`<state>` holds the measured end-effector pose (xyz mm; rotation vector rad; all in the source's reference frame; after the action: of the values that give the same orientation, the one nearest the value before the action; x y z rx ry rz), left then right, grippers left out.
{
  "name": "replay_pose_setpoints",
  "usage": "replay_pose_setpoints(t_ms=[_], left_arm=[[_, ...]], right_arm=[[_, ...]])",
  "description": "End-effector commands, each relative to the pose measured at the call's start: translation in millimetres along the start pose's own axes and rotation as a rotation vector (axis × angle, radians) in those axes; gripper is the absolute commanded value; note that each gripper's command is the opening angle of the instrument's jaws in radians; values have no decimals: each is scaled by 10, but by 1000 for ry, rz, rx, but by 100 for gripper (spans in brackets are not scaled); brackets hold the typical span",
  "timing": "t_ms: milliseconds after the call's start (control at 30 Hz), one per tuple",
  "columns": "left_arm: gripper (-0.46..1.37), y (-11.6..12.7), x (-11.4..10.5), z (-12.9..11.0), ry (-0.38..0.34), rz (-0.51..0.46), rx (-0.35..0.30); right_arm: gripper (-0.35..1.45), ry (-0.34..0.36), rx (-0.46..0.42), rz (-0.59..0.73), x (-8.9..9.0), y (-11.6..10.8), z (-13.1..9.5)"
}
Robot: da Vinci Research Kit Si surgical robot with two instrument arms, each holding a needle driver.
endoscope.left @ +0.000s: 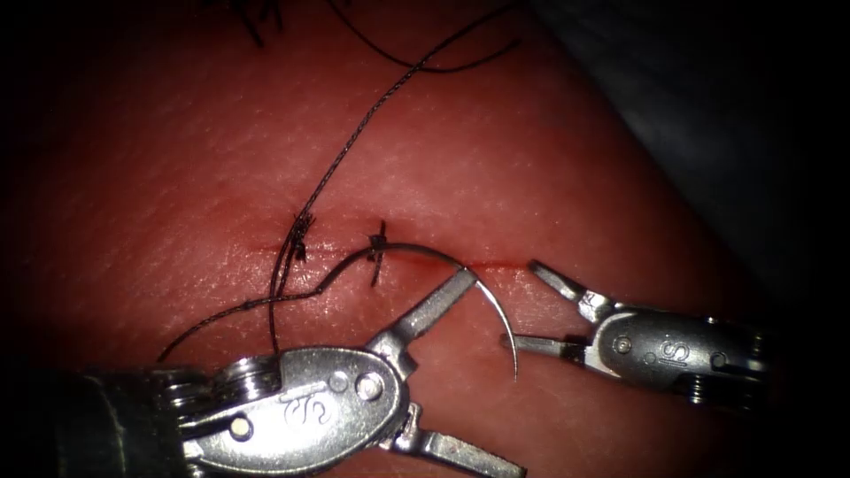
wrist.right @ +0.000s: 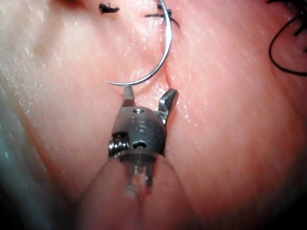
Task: Wound Closure
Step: Drop the needle from the left gripper, then pick up the needle with the left gripper
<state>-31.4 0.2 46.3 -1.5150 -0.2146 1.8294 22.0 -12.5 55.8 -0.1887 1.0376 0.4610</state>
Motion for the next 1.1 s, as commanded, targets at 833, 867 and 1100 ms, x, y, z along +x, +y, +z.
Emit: replay_pose_setpoints(t_ms=[833, 867, 1100], left_arm=[[119, -83, -111, 70, 205, -501, 92], [118, -84, -123, 72, 212, -536, 85], [116, -89, -164, 76, 238, -675, 59]], right_arm=[[123, -11, -3, -34, 3, 3, -10], [123, -12, -3, -34, 3, 3, -9], [124, -13, -6, -33, 4, 1, -7]])
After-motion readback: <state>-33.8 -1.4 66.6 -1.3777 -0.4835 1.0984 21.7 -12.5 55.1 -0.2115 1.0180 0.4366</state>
